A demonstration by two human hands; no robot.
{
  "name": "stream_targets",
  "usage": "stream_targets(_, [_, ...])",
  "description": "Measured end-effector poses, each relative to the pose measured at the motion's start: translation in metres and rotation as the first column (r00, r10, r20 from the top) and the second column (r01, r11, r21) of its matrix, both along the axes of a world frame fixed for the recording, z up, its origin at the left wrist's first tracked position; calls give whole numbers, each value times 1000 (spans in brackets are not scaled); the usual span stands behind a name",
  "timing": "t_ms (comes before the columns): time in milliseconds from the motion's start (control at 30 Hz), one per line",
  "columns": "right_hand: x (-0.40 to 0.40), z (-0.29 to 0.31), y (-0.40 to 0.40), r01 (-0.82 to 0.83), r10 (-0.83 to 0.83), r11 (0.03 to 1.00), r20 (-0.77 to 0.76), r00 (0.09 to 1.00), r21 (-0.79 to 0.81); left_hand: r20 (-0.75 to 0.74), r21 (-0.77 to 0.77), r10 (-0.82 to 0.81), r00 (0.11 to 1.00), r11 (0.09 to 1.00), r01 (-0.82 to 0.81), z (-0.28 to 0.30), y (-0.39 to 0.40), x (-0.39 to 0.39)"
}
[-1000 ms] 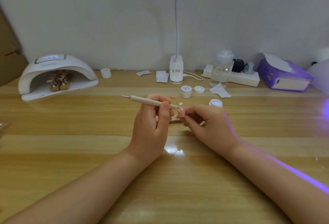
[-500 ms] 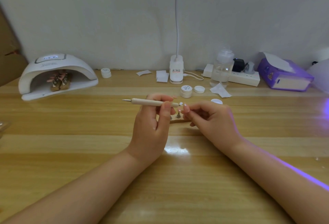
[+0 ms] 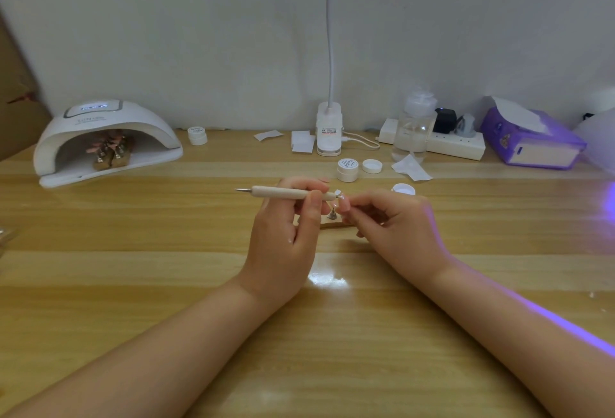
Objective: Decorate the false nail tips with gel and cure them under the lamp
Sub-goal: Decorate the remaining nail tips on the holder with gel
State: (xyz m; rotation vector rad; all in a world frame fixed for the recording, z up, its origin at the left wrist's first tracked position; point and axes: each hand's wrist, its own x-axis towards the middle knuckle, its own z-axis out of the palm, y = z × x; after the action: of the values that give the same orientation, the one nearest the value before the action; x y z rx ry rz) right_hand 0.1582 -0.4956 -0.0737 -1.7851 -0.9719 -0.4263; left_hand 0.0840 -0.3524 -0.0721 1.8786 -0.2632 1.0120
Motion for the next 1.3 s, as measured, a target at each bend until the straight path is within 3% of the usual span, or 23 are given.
stream_targets(1300, [0,0,0,15,-15,1000,28,999,-2,17,-10,24,1000,1000,-24,-1,1,0])
